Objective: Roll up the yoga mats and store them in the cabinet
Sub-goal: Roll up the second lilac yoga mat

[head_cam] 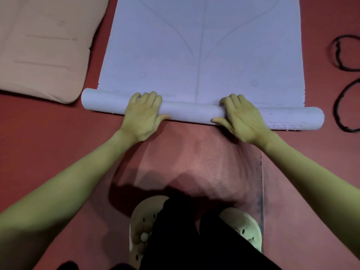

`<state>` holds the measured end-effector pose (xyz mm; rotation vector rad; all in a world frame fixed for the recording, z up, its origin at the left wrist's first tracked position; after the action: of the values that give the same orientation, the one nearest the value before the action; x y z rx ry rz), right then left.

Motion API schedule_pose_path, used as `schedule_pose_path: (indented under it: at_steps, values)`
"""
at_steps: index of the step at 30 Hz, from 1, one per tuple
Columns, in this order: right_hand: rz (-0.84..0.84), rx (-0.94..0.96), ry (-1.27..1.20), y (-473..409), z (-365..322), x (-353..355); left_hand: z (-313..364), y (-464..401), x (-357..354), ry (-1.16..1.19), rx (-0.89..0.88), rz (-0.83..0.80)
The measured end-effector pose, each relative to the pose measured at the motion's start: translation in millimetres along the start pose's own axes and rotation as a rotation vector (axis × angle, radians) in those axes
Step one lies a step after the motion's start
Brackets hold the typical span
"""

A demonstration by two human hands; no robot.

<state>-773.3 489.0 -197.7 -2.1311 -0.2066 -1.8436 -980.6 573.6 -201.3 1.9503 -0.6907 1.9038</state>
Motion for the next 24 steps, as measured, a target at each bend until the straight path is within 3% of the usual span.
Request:
schedule_pose_path:
  at_steps: [6,10,15,20,24]
  values:
    - [0.143,-0.227,0.152,25.9,-13.7,-7.8,-4.5,-19.9,-0.7,0.061,-0.036,-0.074]
    - [0.084,-0.201,0.23,8.3,-4.1,-3.9,-11.7,-26.8,-3.4,0.123,0.016,-0.085]
    - [0.092,-0.132,0.243,-6.5,8.2,2.3,-11.5,-15.5,3.5,0.273,0.173,0.047]
    - [0.092,-0.098,0.177,-18.6,18.7,3.4,-1.2,-4.5,-4.6,0.13,0.147,0.124]
    - [0.148,-0.239,0.097,-17.1,25.5,2.8,-0.1,-24.3,-2.3,0.081,0.133,0.074]
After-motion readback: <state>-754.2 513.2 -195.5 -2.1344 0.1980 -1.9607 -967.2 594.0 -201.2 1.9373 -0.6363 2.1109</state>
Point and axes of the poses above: each hand's wrist, its own y-axis away from the middle knuckle, its own x-axis out of the back of the hand, z = x × y, the point moved 9 cm from there along -y, towards the middle knuckle, and after that the axes turned 13 degrees about x, right-handed, at the moved point
